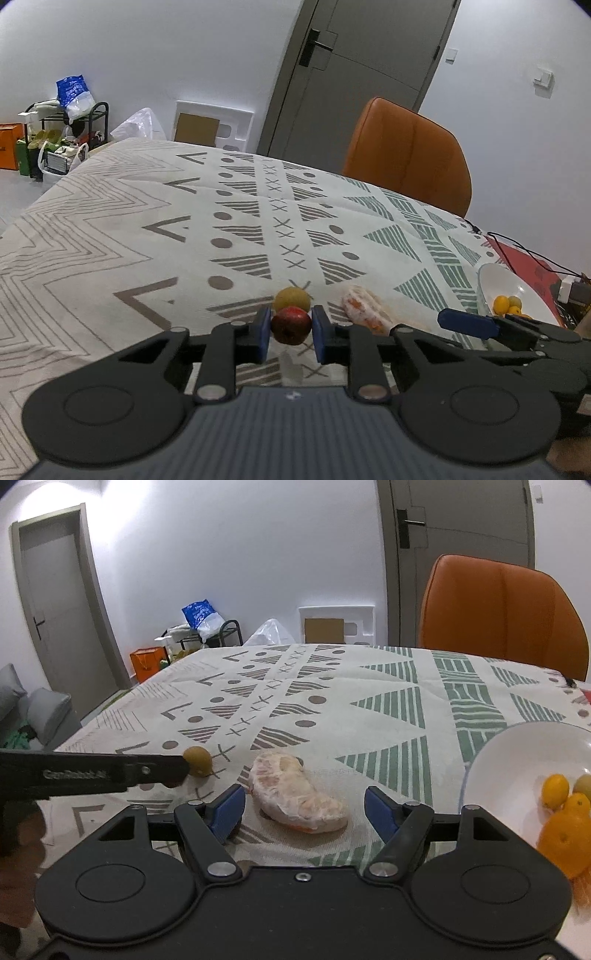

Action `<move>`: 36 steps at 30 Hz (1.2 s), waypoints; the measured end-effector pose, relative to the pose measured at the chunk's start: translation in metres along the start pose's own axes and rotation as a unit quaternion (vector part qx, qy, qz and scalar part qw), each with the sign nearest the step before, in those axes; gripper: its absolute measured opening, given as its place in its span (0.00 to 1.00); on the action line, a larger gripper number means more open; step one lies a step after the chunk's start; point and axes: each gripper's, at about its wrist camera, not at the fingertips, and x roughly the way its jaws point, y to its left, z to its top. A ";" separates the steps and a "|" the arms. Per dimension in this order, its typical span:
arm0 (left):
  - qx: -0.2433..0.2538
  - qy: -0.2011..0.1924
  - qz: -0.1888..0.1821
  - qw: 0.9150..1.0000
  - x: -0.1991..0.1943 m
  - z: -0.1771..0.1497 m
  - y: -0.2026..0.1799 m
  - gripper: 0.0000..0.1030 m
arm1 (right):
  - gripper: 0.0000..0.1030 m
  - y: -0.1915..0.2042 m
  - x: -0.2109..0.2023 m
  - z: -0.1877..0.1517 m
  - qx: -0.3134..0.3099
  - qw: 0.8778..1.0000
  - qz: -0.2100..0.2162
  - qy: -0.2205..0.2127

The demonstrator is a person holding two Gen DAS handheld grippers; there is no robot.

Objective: Organize fruits
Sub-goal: 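Grasp a red plum with the left tool while the right grasps the wrapped peeled orange, then carry both fruits over the plate and release the wrapped orange from the right tool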

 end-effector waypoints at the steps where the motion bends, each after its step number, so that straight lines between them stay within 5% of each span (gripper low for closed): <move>1: 0.000 -0.001 0.001 1.000 0.000 0.000 0.001 0.21 | 0.69 0.001 0.002 0.001 -0.004 1.000 0.000 0.001; 15: -0.016 -0.010 0.014 1.000 -0.008 0.001 0.022 0.21 | 0.60 0.011 0.031 0.012 -0.024 0.999 0.016 0.029; 21: -0.021 -0.011 0.015 1.000 -0.010 0.002 0.025 0.21 | 0.38 0.014 0.030 0.014 -0.040 0.999 0.014 0.031; 36: -0.002 -0.030 -0.002 1.000 -0.024 0.004 -0.003 0.21 | 0.37 -0.011 -0.025 0.020 0.003 1.000 0.002 -0.028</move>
